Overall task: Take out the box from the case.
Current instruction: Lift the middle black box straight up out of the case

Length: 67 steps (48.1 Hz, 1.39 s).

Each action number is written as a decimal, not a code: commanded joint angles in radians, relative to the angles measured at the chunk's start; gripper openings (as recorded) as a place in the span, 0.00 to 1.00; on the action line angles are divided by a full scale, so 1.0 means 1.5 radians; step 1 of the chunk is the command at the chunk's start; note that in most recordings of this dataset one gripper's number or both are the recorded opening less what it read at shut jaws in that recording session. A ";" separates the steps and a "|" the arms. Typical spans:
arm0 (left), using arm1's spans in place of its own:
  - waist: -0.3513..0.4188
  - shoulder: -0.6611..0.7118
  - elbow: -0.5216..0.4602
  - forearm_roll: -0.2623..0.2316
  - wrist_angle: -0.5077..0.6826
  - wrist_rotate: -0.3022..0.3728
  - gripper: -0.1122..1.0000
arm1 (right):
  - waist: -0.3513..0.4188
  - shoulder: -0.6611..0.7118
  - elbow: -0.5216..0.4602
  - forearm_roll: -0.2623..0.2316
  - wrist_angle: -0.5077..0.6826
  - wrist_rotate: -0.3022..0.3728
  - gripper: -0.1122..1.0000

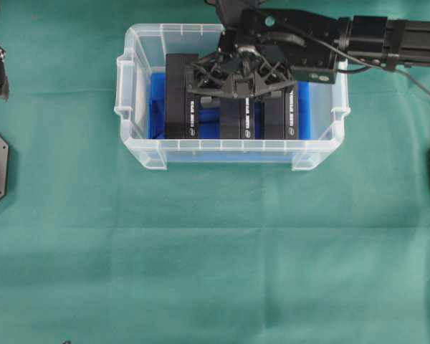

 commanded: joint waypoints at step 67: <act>0.002 -0.004 -0.006 0.003 -0.002 0.003 0.98 | -0.002 -0.024 -0.366 -0.003 0.333 -0.003 0.71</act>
